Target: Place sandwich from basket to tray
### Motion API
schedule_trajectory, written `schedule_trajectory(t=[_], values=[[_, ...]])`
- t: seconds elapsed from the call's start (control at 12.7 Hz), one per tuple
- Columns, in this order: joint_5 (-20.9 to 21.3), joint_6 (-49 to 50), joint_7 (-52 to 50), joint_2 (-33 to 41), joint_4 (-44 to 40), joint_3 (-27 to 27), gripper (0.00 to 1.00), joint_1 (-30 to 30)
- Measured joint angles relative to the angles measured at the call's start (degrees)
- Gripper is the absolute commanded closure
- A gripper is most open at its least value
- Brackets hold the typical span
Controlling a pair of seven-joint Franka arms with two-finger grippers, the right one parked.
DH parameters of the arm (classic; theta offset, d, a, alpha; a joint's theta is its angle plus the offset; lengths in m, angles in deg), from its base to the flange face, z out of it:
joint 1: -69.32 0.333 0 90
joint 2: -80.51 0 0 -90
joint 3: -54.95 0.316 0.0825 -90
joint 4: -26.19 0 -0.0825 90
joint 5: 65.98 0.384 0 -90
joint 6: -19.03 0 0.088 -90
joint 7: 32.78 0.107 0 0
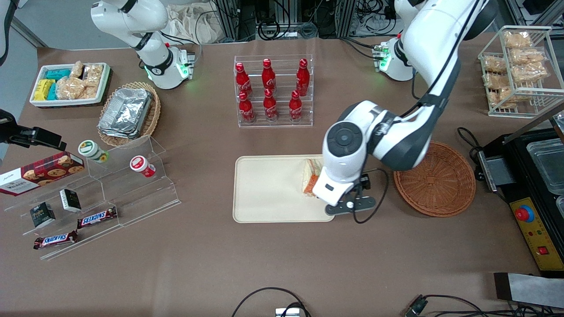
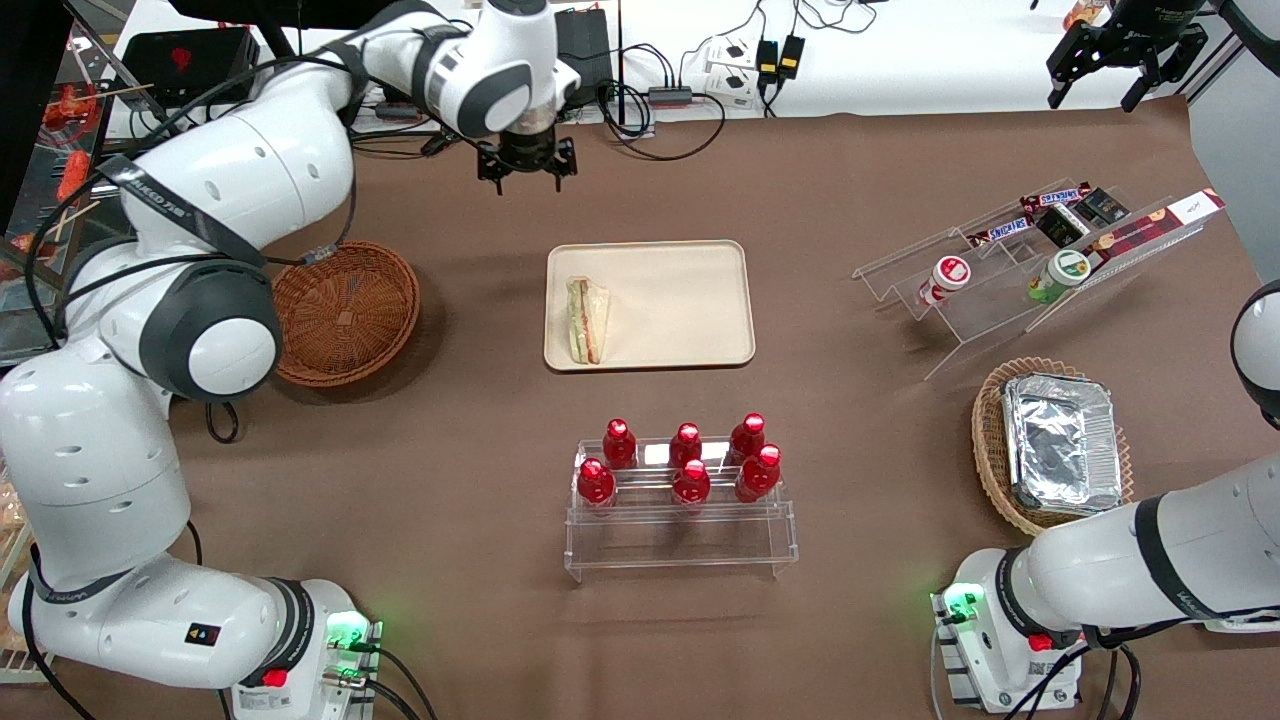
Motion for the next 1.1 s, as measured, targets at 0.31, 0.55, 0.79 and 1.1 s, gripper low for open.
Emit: schedule_trajectory(t=[0.31, 0.55, 0.79, 1.1], values=[[-6.8, 2.2, 8.0, 3.8, 0.0, 7.0, 0.00, 0.0], [-10.4, 3.5, 13.2, 5.6, 0.0, 12.0, 0.00, 0.0], [-13.6, 5.0, 18.5, 8.0, 0.6, 16.6, 0.00, 0.0], [-16.8, 5.3, 26.7, 13.7, 6.1, 22.1, 0.00, 0.1]])
